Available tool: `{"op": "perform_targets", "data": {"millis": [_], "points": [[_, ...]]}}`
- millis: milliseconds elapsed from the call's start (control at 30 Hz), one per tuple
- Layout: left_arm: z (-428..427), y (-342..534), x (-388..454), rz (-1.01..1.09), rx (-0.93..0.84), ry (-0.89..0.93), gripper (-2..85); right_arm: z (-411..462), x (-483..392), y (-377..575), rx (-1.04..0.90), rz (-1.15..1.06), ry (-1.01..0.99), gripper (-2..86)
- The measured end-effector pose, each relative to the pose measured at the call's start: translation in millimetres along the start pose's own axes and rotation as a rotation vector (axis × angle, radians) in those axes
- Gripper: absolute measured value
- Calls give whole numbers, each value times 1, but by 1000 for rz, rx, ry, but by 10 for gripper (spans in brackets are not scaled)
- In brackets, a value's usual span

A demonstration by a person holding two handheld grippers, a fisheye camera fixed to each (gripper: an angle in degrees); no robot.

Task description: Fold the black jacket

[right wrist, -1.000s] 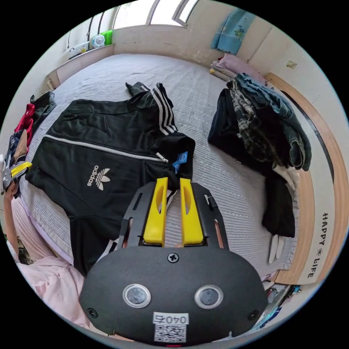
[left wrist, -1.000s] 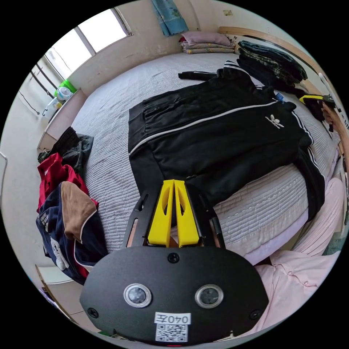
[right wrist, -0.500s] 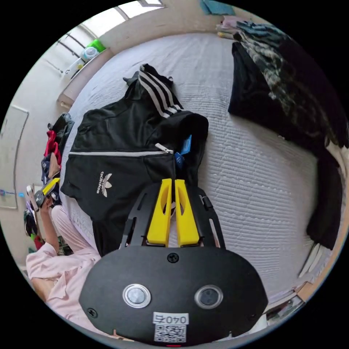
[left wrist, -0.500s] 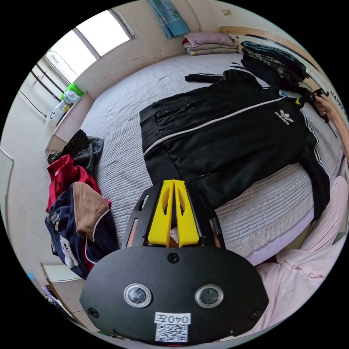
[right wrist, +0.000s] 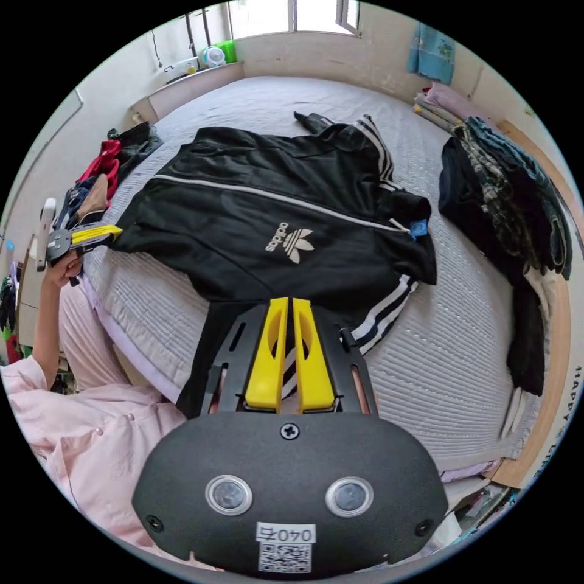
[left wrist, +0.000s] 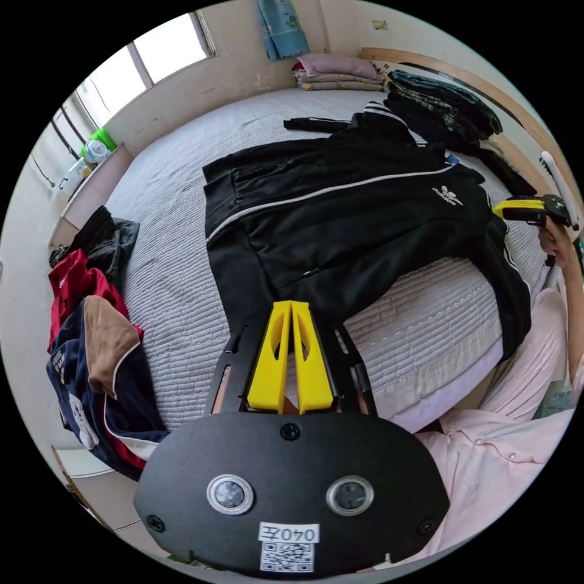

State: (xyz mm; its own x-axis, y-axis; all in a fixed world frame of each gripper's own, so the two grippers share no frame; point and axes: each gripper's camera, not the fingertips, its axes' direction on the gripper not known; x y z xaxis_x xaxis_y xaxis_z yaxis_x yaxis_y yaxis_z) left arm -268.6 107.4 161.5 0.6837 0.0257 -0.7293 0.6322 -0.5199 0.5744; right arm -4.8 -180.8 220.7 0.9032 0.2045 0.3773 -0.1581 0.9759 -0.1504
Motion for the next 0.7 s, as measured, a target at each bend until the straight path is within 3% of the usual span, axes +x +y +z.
{"op": "perform_targets", "data": {"millis": [67,133,200,267,400,467,700], "points": [[19,3,-5,11,-37,-99,-8,35,-15,20,-83,-20,-52,-6],[10,6,-22,-68,-27,-56,-8,49,-20,33,-147,-31,7,-4],[-11,15,-37,-137,13,-235,-6,35,-23,45,-116,-17,24,5],[-23,27,-46,-161,42,-267,-1,9,-35,60,-38,-24,6,50],[-27,56,-83,-280,76,3,47,10,-72,70,-27,-102,-71,128],[-22,64,-97,-330,78,67,61,25,-97,72,-19,-114,30,136],[-5,58,-101,-271,32,137,34,64,-124,75,-22,-94,179,123]]}}
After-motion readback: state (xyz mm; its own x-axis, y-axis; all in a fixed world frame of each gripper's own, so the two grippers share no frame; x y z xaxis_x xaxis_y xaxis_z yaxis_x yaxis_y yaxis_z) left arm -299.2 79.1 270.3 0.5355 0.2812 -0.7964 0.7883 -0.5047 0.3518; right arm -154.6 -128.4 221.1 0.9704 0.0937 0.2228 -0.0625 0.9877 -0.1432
